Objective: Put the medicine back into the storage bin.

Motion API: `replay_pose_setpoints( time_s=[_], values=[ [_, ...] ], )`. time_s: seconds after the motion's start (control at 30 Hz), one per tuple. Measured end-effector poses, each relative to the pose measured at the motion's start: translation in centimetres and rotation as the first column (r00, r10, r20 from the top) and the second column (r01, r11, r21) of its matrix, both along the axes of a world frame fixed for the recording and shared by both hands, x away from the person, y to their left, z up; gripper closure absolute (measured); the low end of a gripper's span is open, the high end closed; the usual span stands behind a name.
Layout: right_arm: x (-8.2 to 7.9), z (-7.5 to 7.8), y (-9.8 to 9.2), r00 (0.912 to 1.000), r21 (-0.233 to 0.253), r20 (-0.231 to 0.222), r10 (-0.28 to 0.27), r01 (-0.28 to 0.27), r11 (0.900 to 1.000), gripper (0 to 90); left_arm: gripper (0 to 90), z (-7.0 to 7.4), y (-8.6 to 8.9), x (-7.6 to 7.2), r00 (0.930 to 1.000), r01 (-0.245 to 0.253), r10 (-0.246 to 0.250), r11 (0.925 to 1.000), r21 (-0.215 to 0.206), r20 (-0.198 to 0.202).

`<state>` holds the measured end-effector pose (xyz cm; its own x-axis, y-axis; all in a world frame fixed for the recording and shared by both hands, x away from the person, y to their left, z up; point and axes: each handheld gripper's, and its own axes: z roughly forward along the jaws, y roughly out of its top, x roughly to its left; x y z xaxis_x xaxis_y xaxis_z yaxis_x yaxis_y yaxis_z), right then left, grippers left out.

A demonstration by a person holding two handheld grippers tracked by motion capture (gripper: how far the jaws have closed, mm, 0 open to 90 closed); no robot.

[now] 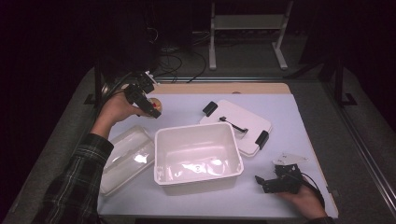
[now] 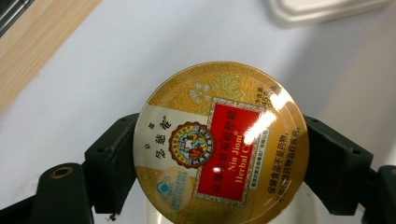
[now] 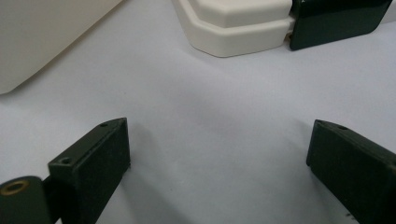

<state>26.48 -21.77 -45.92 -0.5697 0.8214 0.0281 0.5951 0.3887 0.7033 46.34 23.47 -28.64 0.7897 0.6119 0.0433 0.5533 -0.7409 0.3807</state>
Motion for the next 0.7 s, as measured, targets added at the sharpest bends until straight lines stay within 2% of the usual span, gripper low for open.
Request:
replay_pose_setpoints(
  time_s=[0.2, 0.23, 0.3, 0.43, 0.53, 0.6, 0.67, 0.7],
  values=[
    [0.0, 0.0, 0.0, 1.0000, 0.001, 0.000, 0.000, 0.000, 1.000, 5.6, 19.6, 1.6, 0.1, -1.2, 0.9991, 0.042, -0.042, 0.9989, -0.021, -0.005],
    [0.0, 0.0, 0.0, 1.0000, 0.001, 0.000, -0.001, 0.001, 1.000, 5.6, 19.6, 2.0, 0.1, -1.7, 0.9978, 0.063, -0.064, 0.9973, -0.038, -0.016],
    [0.0, 0.0, 0.0, 1.0000, 0.001, 0.000, -0.001, 0.001, 1.000, 5.6, 19.6, 2.2, 0.0, -2.0, 0.9968, 0.077, -0.078, 0.9960, -0.046, -0.019],
    [0.0, 0.0, 0.0, 1.0000, 0.000, 0.000, -0.001, 0.001, 1.000, 5.6, 19.6, 2.8, -0.6, -3.5, 0.9914, 0.128, -0.129, 0.9903, -0.054, -0.022],
    [0.0, 0.0, 0.0, 1.0000, 0.000, 0.000, -0.001, 0.001, 1.000, 5.6, 19.6, 3.0, -0.9, -4.1, 0.9880, 0.152, -0.153, 0.9872, -0.048, -0.019],
    [0.0, 0.0, 0.0, 1.0000, 0.000, 0.000, -0.001, 0.001, 1.000, 5.6, 19.6, 3.3, -1.6, -5.1, 0.9812, 0.192, -0.193, 0.9804, -0.041, -0.007],
    [0.0, 0.0, 0.0, 1.0000, 0.000, -0.001, -0.001, 0.001, 1.000, 5.6, 19.5, 3.4, -1.8, -5.5, 0.9794, 0.202, -0.202, 0.9786, -0.039, -0.001],
    [0.0, 0.0, 0.0, 1.0000, 0.000, 0.000, -0.001, 0.001, 1.000, 5.6, 19.5, 3.5, -2.3, -6.3, 0.9733, 0.229, -0.230, 0.9725, -0.039, -0.001]
  ],
)
